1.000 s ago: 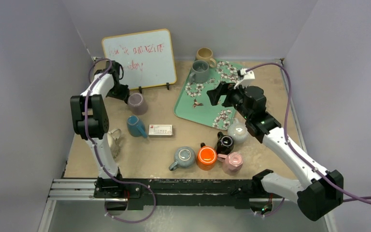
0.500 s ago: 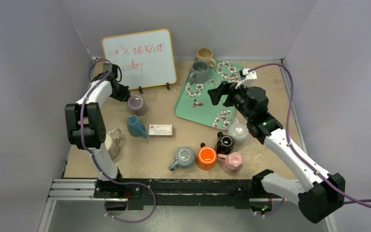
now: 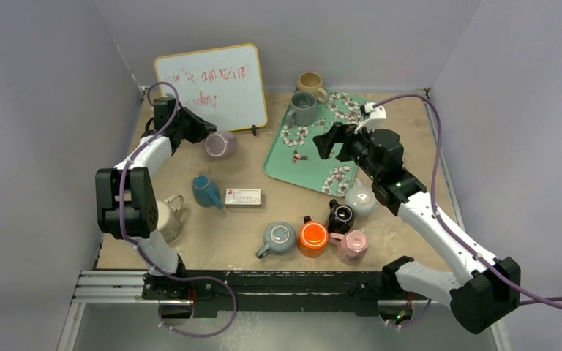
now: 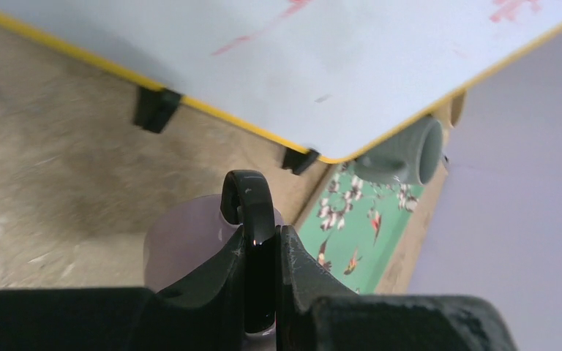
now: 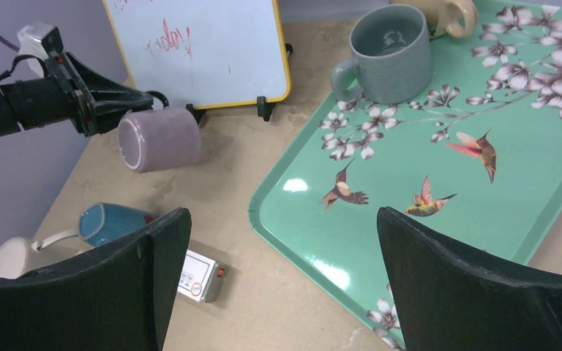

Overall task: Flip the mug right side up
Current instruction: Turn over the cup at the center of the board.

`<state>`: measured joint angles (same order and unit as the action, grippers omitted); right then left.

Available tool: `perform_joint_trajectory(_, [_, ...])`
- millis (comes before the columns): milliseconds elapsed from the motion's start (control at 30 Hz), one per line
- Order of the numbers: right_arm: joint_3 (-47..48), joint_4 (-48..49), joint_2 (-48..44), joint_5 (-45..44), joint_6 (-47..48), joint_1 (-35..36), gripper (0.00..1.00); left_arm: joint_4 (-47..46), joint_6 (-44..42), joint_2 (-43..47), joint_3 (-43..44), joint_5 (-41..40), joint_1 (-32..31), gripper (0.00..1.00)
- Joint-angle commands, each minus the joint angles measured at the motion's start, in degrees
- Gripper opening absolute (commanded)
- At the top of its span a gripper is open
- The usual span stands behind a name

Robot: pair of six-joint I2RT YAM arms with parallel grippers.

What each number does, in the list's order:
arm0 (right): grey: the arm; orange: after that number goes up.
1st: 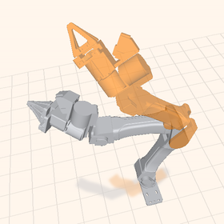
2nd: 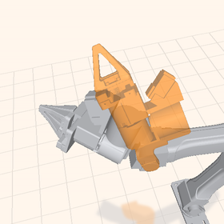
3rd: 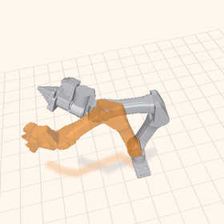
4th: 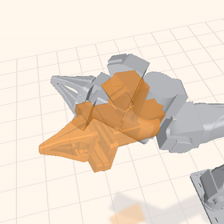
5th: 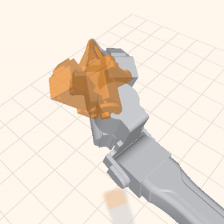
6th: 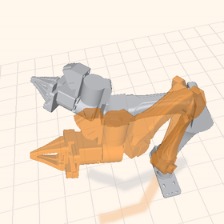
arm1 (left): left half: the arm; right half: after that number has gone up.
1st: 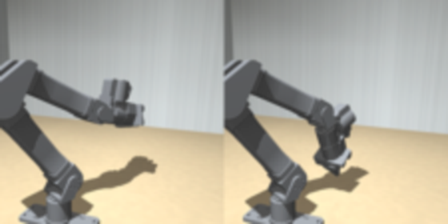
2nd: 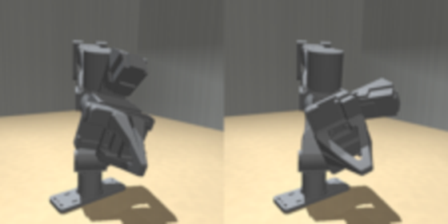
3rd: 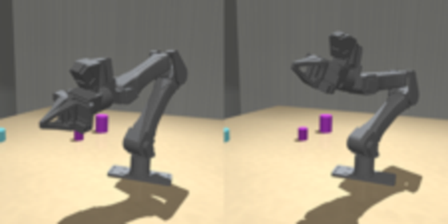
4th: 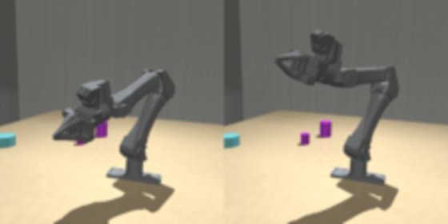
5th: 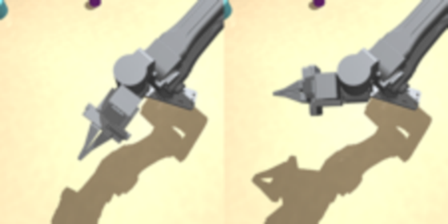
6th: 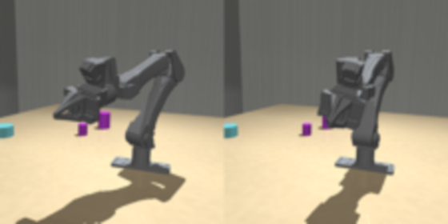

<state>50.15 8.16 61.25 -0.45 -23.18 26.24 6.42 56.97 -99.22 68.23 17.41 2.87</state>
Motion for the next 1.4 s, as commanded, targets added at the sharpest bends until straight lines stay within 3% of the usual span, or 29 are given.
perform_joint_trajectory(0, [4.5,-1.44,1.71,-1.43,-2.43,-0.11,0.99,-13.47,-5.82,4.89,0.27,8.24,-1.48,0.0])
perform_joint_trajectory(233, [6.71,-1.81,3.69,1.98,-0.02,-0.13,0.99,-25.72,-12.95,5.52,-0.8,19.03,-2.52,0.0])
perform_joint_trajectory(567, [3.23,2.89,4.88,5.29,2.41,-0.34,0.96,-28.76,-21.45,4.86,1.51,30.76,-6.79,0.0])
perform_joint_trajectory(733, [6.11,2.68,7.49,13.89,2.97,-0.74,0.92,-30.54,-22.43,7.35,-0.04,35.04,-7.85,0.0])
perform_joint_trajectory(867, [6.82,10.7,10.47,23.21,4.71,-1.45,0.87,-32.02,-22.78,9.07,-1.79,37.28,-8.28,0.0])
perform_joint_trajectory(967, [13.65,10.79,17.38,34.92,4.37,-3.56,0.71,-35.85,-20.38,9.26,-3.48,38.47,-8.32,0.0])
perform_joint_trajectory(1033, [16.69,14.21,21.24,41.42,3.57,-4.51,0.66,-38.48,-18.39,8.86,-3.93,40.69,-8.64,0.0])
perform_joint_trajectory(1133, [19.58,21.33,26.27,51.65,2.51,-5.25,0.64,-40.39,-16.7,8.48,-3.82,43.18,-9.5,0.0])
perform_joint_trajectory(1367, [25.1,27.2,33.49,58.92,5.33,-5.41,0.66,-41.42,-16.88,8.8,-3.15,45.72,-11.93,0.0])
